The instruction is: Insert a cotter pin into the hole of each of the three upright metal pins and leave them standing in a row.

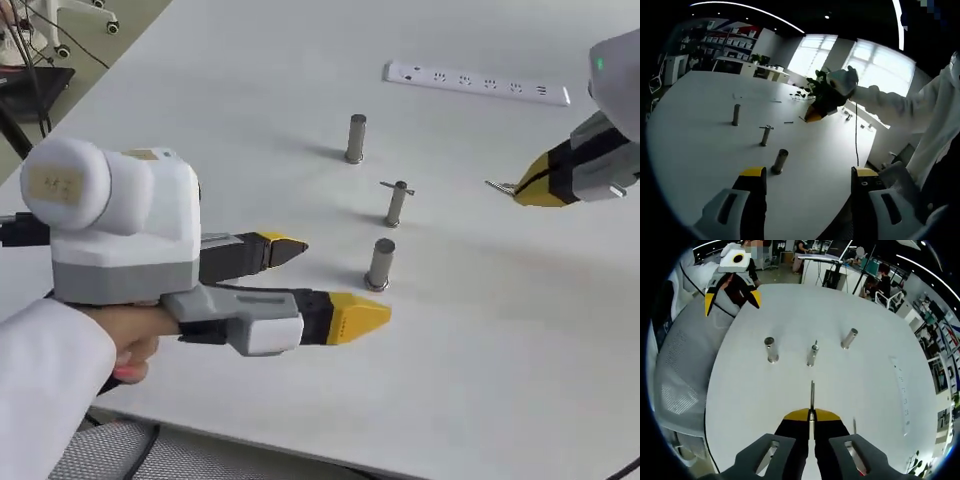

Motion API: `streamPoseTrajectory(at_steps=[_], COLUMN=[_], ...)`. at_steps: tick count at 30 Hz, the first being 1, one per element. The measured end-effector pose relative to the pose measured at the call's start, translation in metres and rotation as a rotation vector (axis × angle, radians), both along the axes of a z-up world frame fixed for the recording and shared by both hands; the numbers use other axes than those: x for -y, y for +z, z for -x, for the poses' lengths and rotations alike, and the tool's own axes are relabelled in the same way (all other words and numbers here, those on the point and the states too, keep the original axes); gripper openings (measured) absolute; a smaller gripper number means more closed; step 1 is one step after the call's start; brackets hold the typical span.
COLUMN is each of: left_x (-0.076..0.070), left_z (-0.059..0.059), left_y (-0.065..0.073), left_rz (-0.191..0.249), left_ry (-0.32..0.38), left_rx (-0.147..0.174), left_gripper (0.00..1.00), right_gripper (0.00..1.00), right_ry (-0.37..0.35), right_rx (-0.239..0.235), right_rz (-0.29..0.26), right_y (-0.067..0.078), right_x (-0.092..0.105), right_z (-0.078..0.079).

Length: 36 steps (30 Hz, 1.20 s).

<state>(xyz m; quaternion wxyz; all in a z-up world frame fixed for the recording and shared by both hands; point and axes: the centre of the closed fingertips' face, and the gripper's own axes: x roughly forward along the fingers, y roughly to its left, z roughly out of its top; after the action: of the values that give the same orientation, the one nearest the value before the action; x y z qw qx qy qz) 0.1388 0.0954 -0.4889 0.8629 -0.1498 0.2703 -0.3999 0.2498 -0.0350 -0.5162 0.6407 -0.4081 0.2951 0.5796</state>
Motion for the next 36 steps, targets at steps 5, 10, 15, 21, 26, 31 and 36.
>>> streamPoseTrajectory(at_steps=[5,10,15,21,26,31,36], left_x=[0.008,0.020,0.035,0.053,0.064,0.074,0.081], left_z=[-0.013,-0.023,-0.028,-0.035,-0.041,-0.044,-0.042], left_y=[0.010,0.013,0.013,0.011,0.009,0.004,-0.001], left_rz=[0.040,0.083,0.090,0.088,0.105,0.120,0.125], left_ry=[0.004,0.004,-0.027,-0.059,-0.060,-0.056,-0.067], left_rx=[-0.007,-0.057,-0.089,-0.122,-0.157,-0.196,-0.232], left_gripper=[0.60,0.51,0.42,0.35,0.26,0.20,0.16], right_gripper=[0.00,0.00,0.00,0.00,0.00,0.00,0.00], right_ry=[0.016,0.000,-0.008,0.066,0.075,0.087,0.110], right_rx=[0.037,0.061,0.102,0.231,0.253,0.285,0.312], right_rz=[-0.041,-0.095,-0.139,-0.141,-0.163,-0.171,-0.147], right_y=[0.007,0.008,0.011,0.014,0.017,0.020,0.015], right_x=[-0.005,-0.008,-0.014,-0.022,-0.030,-0.037,-0.038], right_z=[0.025,0.027,0.042,0.053,0.063,0.072,0.075])
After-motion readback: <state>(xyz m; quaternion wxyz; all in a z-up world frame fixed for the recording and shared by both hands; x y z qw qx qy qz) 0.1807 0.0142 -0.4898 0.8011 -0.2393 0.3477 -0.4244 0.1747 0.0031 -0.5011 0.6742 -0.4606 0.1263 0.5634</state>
